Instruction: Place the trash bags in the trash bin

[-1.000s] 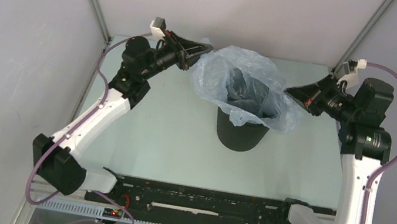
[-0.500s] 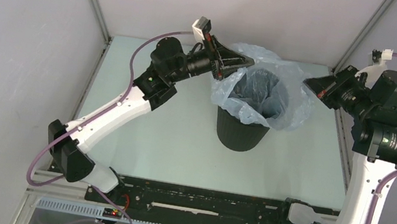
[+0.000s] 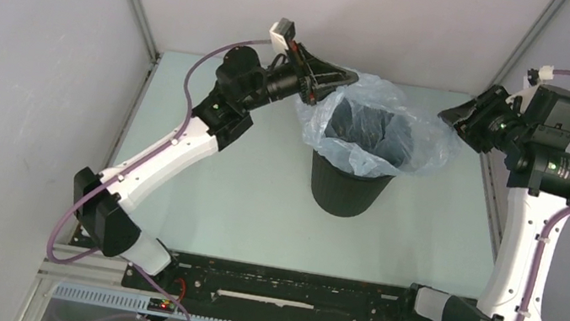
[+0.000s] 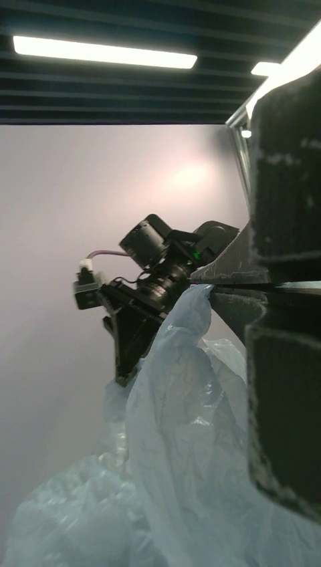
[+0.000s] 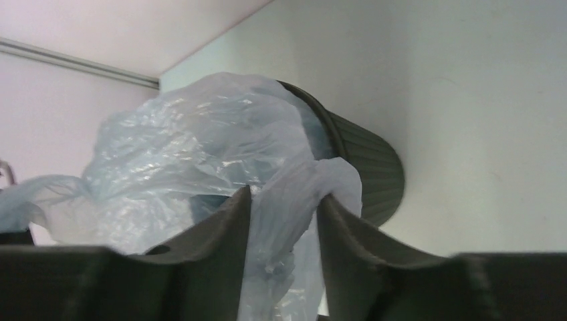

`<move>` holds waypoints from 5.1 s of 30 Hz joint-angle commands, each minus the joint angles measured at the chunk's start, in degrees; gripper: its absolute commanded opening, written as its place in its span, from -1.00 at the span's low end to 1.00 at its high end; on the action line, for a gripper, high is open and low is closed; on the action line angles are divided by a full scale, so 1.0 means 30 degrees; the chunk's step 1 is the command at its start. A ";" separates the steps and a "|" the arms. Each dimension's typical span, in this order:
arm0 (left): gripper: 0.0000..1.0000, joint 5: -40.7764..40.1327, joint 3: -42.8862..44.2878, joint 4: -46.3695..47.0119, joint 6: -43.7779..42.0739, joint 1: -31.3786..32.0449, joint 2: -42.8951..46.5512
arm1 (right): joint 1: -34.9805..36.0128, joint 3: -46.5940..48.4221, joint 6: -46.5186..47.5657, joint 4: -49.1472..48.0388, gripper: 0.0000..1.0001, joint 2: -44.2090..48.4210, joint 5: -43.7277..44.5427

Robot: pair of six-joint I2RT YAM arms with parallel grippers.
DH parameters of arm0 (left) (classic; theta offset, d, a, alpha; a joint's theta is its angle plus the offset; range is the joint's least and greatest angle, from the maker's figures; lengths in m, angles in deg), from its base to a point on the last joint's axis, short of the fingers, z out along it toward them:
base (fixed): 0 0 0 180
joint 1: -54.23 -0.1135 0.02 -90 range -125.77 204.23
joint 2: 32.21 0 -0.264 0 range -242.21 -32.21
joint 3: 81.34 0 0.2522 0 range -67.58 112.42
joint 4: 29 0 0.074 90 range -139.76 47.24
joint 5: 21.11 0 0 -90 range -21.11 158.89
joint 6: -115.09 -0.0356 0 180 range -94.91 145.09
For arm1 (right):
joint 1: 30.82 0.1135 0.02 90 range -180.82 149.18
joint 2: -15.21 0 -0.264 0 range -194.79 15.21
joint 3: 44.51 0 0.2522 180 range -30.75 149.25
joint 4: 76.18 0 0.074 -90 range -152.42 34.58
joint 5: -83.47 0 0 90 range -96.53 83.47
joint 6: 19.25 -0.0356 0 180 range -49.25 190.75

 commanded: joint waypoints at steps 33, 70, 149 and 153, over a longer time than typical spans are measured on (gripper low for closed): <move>-0.99 -0.0415 -0.1021 0.1174 0.0493 -0.1696 0.1748 | 1.4794 -0.1058 0.3523 -0.4066 0.11 -0.2835 1.1889; -0.99 0.0548 -0.0963 -0.5149 -0.7786 -0.3649 0.0311 | 1.2623 -0.6490 0.2801 -0.5666 0.31 -0.8289 0.8337; -0.96 -0.7402 0.5886 -1.3669 -1.4191 -0.4101 -0.1132 | 0.0226 -0.3035 0.0336 -0.5652 -1.00 -0.3065 0.3837; -0.99 -0.6535 0.5157 -1.2091 -1.3925 -0.4748 -0.1540 | 0.0059 -0.3442 0.0159 -0.6504 -1.00 -0.3580 0.3411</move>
